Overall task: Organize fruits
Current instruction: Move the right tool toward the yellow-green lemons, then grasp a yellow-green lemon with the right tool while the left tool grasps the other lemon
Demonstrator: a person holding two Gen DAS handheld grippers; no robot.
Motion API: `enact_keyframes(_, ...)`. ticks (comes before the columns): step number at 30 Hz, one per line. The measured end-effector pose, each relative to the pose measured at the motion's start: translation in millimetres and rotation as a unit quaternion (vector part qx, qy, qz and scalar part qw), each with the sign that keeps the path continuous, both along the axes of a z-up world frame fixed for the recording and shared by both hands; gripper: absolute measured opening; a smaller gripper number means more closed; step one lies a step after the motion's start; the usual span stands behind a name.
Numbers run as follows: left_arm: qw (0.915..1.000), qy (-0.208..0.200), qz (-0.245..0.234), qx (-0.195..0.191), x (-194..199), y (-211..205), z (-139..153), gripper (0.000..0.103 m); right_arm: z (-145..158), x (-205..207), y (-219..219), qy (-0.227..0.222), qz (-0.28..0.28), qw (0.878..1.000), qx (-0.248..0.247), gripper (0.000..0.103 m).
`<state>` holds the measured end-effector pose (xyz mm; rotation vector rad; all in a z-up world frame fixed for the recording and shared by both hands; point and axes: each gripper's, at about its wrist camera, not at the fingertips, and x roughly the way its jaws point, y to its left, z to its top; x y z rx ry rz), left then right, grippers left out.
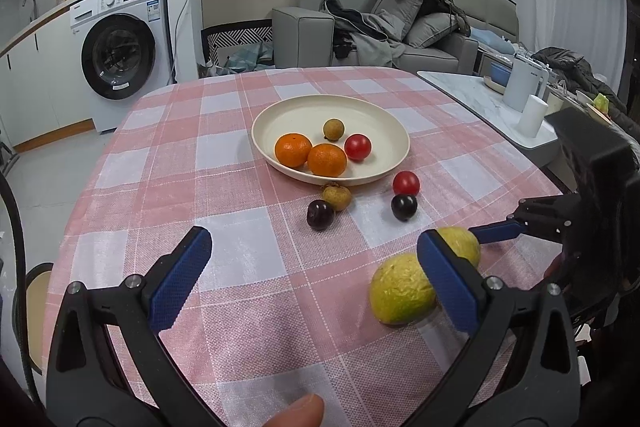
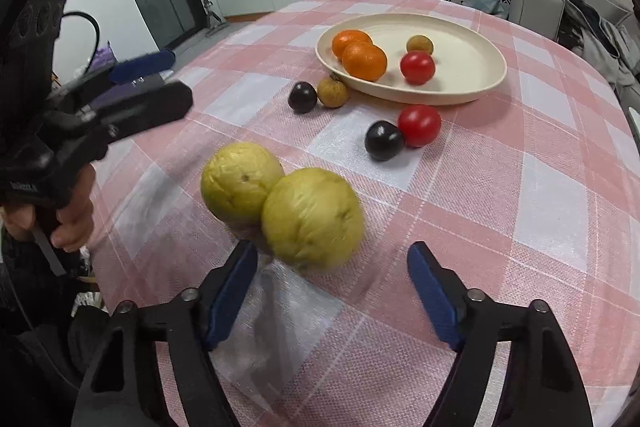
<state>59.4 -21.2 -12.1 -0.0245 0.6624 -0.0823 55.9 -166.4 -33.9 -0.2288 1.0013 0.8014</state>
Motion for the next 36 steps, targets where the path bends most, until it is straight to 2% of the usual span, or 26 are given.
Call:
enact_keyframes(2, 1.0, 0.002, 0.0, 0.002, 1, -1, -2, 0.103, 3, 1, 2, -0.005, -0.004, 1.0, 0.018, 0.076)
enact_keyframes(6, 0.9999, 0.004, -0.004, 0.01, 1, -4, -4, 0.103, 8, 4, 6, -0.021, -0.022, 0.999, 0.021, 0.076)
enact_keyframes(12, 0.9999, 0.005, -0.005, 0.012, 1, -6, -6, 0.103, 7, 11, 8, -0.018, -0.028, 0.999, 0.021, 0.072)
enact_keyframes(14, 0.9999, 0.007, -0.005, 0.01, 1, -6, -6, 0.103, 5, 11, 9, -0.016, -0.027, 0.999, 0.017, 0.066)
enact_keyframes(21, 0.9999, 0.013, -0.005, 0.009, 3, -6, -9, 0.103, 0, 7, 7, -0.003, -0.014, 1.0, 0.018, 0.064)
enact_keyframes(24, 0.9998, 0.018, -0.007, 0.009, 4, -6, -12, 0.103, -1, 6, 7, -0.005, -0.015, 1.0, 0.016, 0.058)
enact_keyframes(26, 0.9997, 0.02, -0.009, 0.011, 5, -7, -13, 0.103, 0, 7, 6, -0.003, -0.017, 1.0, 0.023, 0.049)
enact_keyframes(36, 0.9985, 0.042, -0.033, 0.011, 7, -19, -25, 0.103, 8, 6, -2, -0.025, -0.024, 0.999, 0.04, 0.048)
